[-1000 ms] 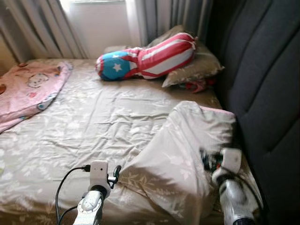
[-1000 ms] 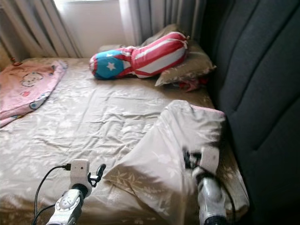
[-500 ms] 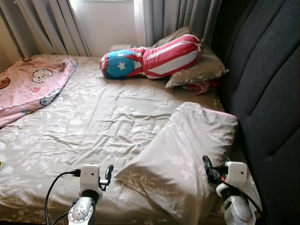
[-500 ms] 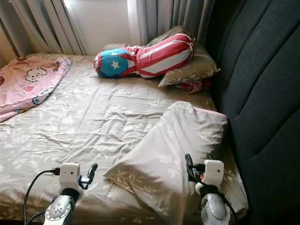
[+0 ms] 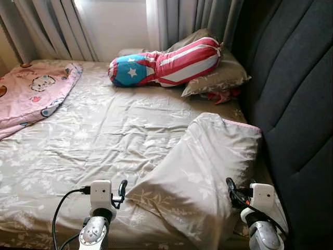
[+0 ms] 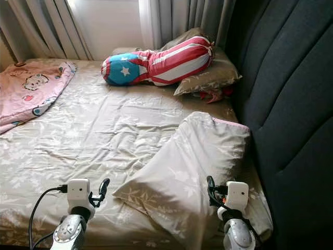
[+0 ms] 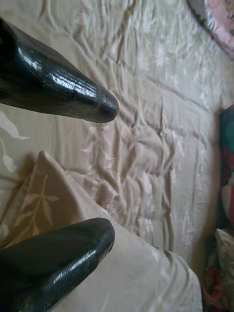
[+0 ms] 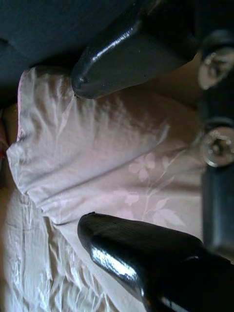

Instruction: Clean up the room

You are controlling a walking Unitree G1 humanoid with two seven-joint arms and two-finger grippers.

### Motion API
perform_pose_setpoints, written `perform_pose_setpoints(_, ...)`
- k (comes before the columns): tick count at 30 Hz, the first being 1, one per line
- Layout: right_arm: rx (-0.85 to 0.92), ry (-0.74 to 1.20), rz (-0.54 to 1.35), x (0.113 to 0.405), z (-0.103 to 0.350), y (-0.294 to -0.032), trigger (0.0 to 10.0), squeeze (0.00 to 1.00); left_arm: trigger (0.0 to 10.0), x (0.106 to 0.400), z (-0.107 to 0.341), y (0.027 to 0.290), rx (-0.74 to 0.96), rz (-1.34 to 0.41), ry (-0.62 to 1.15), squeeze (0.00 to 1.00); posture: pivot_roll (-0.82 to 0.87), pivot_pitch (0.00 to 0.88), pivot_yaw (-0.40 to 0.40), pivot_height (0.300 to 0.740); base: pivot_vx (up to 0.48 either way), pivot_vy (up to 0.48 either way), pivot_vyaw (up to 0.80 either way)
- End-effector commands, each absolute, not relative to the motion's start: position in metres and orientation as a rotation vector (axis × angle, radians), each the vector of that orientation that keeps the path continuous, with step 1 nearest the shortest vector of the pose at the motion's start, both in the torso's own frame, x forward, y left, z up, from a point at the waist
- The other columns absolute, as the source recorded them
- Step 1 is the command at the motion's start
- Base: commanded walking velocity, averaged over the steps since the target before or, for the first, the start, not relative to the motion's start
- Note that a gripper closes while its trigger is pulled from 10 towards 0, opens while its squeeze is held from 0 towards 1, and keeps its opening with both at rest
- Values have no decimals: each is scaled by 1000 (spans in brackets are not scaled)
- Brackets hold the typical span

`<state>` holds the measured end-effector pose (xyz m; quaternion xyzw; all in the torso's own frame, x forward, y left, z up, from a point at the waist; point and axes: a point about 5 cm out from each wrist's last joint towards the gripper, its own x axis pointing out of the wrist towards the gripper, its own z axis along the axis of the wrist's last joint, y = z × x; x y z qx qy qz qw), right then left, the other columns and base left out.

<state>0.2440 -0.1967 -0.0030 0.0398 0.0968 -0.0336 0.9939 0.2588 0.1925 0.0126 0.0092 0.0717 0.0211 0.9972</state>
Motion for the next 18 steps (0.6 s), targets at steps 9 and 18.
perform_pose_setpoints(9, 84, 217, -52, 245, -4, -189, 10000, 0, 10000, 259, 15, 195, 19, 40, 151, 0, -88, 0, -46, 668, 0, 0, 0)
perform_pose_setpoints(18, 96, 227, -34, 248, -4, -185, 10000, 0, 10000, 261, 16, 191, 12, 26, 155, 0, -80, 0, -44, 668, 0, 0, 0)
